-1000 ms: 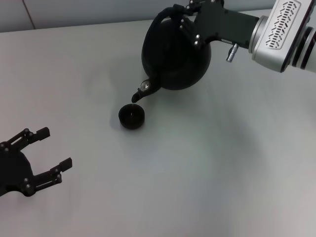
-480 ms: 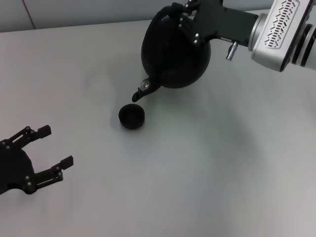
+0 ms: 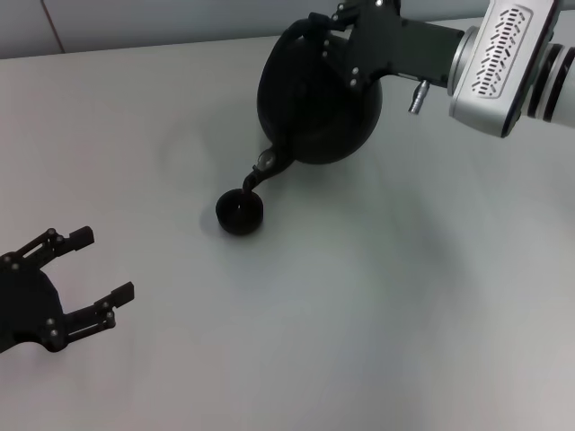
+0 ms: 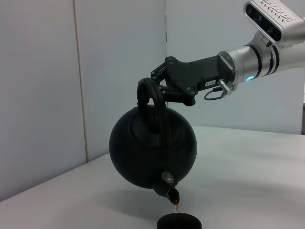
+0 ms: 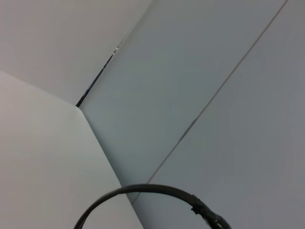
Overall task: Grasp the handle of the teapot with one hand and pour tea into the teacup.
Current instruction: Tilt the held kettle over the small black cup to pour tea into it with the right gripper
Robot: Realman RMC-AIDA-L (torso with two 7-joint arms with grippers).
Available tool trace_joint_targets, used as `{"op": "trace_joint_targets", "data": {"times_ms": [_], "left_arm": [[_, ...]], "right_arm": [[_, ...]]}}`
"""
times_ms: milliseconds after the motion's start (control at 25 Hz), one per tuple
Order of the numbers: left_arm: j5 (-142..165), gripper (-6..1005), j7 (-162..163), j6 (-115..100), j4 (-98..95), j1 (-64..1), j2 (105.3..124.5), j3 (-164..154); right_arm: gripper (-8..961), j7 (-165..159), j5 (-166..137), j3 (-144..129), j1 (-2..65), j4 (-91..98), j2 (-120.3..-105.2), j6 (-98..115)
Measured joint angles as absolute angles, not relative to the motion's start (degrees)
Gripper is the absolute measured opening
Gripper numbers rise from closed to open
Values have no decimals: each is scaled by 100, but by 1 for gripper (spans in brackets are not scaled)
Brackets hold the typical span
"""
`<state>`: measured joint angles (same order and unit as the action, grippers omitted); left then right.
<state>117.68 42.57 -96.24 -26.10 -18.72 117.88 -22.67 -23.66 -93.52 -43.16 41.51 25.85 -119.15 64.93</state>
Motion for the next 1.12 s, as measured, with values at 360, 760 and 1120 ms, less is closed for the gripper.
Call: {"op": "trace_joint_targets", "data": {"times_ms": [360,760,1120], "left_arm": [[11752,863,4252,-9617,-2610,-1872,11795,-2267],[11735,863,4249,-9615,-2610,-1872,11795,-2267],[11733,863,4245,-9615,-2610,-1872,11795,-2267]], "right_arm": [[84,-2358,-9351,-4347,4156,2584,-11918,6460],[85,-2352,-9339,-4564,4145,2642,-11918,6328],[87,-2348,-9339,-4563,4161,2654,-11925,6327]]}}
